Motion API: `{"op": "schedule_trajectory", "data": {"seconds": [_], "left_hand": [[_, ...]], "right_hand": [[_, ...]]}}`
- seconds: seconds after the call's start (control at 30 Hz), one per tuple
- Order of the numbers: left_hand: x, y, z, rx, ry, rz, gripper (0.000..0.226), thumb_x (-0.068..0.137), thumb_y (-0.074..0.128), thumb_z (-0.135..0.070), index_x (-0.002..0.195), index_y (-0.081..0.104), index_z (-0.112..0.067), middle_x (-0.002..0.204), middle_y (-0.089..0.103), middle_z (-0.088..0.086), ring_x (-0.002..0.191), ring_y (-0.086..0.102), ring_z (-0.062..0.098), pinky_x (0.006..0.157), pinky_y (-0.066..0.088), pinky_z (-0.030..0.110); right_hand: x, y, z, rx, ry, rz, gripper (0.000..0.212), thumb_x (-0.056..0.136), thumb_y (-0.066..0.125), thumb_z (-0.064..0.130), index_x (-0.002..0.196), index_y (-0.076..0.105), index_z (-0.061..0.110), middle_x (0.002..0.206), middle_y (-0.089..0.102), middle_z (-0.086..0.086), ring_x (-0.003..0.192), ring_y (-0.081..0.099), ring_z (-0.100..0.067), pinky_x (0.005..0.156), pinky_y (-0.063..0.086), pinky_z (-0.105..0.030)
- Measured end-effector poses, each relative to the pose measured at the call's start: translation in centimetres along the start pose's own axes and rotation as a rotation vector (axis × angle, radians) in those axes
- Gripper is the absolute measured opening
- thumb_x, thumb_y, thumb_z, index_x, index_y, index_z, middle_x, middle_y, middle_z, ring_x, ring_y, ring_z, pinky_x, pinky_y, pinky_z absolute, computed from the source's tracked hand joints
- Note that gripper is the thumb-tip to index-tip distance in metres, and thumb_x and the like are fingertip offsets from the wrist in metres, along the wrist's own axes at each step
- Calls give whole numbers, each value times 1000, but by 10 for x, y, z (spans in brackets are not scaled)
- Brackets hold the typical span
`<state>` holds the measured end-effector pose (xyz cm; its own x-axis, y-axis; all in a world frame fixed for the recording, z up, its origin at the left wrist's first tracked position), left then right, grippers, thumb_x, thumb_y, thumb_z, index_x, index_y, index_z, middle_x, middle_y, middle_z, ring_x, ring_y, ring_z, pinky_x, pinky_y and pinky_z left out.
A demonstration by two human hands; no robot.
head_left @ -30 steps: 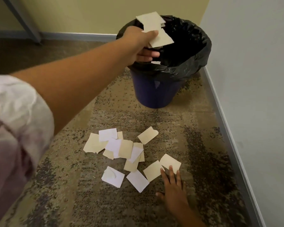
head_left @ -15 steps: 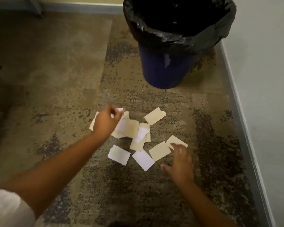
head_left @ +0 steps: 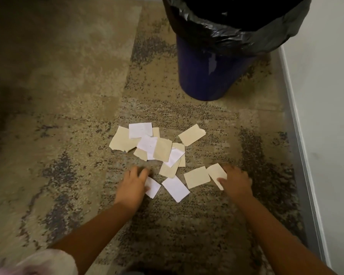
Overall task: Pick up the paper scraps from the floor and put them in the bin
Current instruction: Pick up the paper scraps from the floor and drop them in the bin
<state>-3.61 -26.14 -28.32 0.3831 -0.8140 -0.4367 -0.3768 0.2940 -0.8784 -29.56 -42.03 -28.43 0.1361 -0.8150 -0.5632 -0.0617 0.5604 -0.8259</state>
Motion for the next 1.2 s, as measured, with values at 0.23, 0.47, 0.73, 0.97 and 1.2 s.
{"op": "schedule_trajectory", "data": {"seconds": [0.23,0.47,0.73,0.97,1.2], "left_hand": [[-26,7,28,-439,-250,-95,18,96,44,-15,112,50,-12,109,57,8,105,57,28,74,41,32],[-38,-6,46,-675,-396,-174,15,93,53,-14,91,42,-5,73,53,11,67,55,28,59,37,33],[-35,-49,36,-772,-347,-307,27,92,54,-20,72,39,-11,60,48,11,51,47,24,46,29,28],[-2,-162,-6,-872,-131,-473,19,92,52,-27,88,46,-10,73,54,4,64,54,25,55,44,36],[32,-329,-106,-861,191,-686,15,96,45,-29,91,40,-16,78,48,-6,78,57,23,66,53,43]], "right_hand": [[-26,-125,43,465,-243,-88,26,97,45,24,117,56,11,108,65,-13,94,63,-27,78,50,-35],[-57,-330,95,956,-520,-212,17,97,46,29,103,57,16,75,64,-1,47,61,-1,40,47,-14],[-29,-303,87,1076,-396,-244,50,96,29,51,128,40,14,88,65,-4,73,69,-16,62,54,-29],[-39,-34,45,436,-210,168,59,89,55,41,141,30,26,143,44,-7,128,46,-26,104,40,-42],[-77,89,45,57,-228,262,142,45,88,40,149,-8,24,158,-9,-5,126,46,-44,78,46,-67]]}}
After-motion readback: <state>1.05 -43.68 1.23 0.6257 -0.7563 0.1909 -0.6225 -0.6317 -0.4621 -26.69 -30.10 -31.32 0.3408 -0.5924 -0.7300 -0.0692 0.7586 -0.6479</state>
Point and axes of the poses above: each hand's wrist, its own x-axis towards the middle knuckle, its own y-axis out of the palm, z = x × y, the point moved 10 cm from there along x, towards the middle knuckle
